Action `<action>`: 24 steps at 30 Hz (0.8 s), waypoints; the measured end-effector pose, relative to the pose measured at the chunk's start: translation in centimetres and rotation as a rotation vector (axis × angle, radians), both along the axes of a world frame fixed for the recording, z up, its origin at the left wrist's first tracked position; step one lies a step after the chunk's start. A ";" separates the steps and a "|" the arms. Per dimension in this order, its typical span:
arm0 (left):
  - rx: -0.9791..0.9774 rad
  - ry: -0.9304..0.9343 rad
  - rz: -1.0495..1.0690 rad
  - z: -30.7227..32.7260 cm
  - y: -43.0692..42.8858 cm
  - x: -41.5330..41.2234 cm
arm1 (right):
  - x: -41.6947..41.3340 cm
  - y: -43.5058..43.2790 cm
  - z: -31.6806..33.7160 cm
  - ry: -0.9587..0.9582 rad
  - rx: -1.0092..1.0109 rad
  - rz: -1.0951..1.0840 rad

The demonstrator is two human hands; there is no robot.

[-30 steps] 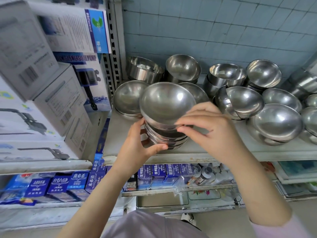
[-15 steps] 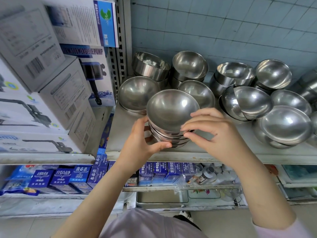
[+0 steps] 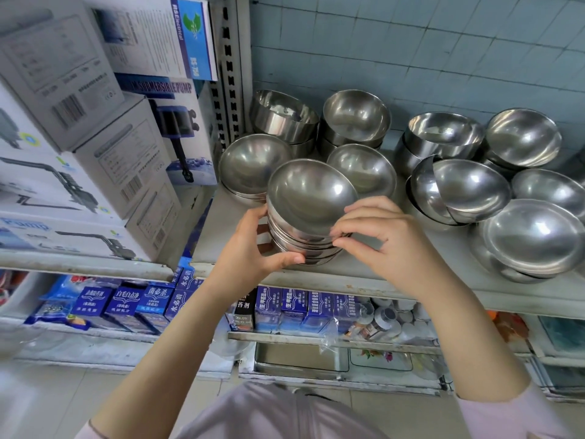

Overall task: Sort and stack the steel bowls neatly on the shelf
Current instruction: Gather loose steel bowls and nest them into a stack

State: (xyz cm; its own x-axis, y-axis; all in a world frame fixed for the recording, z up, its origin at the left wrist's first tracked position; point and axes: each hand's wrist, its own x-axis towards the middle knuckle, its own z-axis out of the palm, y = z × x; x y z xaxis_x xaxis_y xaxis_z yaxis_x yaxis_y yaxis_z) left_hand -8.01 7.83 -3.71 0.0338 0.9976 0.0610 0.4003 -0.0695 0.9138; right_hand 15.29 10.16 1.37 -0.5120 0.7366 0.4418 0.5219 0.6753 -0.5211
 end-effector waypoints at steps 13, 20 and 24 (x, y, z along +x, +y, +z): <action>0.093 -0.104 -0.067 0.7 -0.8 0.6 | 1.2 -0.3 0.4 0.089 -0.147 -0.025; 0.085 -0.111 -0.034 0.4 -0.5 0.8 | 0.9 -0.3 -1.1 0.285 -0.346 -0.120; 0.087 -0.132 -0.018 0.7 -0.6 1.1 | 0.8 -0.2 -1.5 0.291 -0.380 -0.151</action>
State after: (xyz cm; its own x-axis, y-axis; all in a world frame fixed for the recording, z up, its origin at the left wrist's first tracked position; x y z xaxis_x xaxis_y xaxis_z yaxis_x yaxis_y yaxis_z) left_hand -6.90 7.28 -3.04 0.0371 0.9876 0.1523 0.2749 -0.1566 0.9486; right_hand 16.14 9.95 -0.12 -0.2827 0.9295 0.2367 0.3961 0.3379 -0.8538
